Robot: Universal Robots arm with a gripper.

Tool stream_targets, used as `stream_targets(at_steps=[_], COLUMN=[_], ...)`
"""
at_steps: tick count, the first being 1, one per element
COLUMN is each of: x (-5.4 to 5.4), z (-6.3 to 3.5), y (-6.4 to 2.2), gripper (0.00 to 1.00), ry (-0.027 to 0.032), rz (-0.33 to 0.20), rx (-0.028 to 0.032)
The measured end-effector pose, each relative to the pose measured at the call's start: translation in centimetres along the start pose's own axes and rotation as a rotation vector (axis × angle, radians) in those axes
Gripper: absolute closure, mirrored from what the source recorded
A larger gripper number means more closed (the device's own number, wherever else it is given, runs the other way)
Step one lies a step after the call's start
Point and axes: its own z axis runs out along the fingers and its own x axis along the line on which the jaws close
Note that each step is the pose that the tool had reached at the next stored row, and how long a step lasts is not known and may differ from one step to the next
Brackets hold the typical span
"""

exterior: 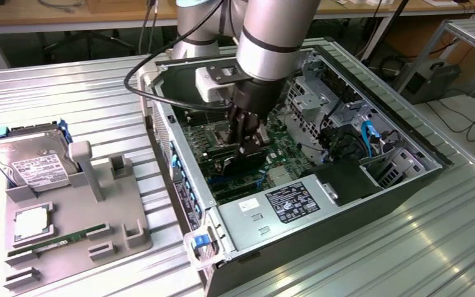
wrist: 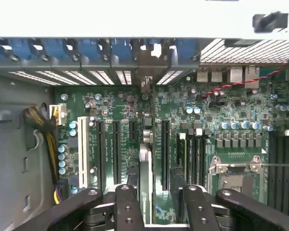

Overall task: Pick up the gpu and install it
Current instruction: 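Insert the gpu into the slot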

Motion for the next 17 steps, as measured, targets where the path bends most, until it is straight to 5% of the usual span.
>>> stream_targets(at_steps=[1, 3, 6, 17], x=[0.0, 0.0, -0.3, -0.7], z=[-0.52, -0.41, 0.53, 2.15], y=[0.02, 0.42, 1.12, 1.10], gripper=[0.60, 0.89, 0.89, 0.89], ry=[0.0000, 0.0011, 0.0043, 0.0147], rz=[0.000, 0.000, 0.000, 0.000], rx=[0.0000, 0.0001, 0.0010, 0.0009])
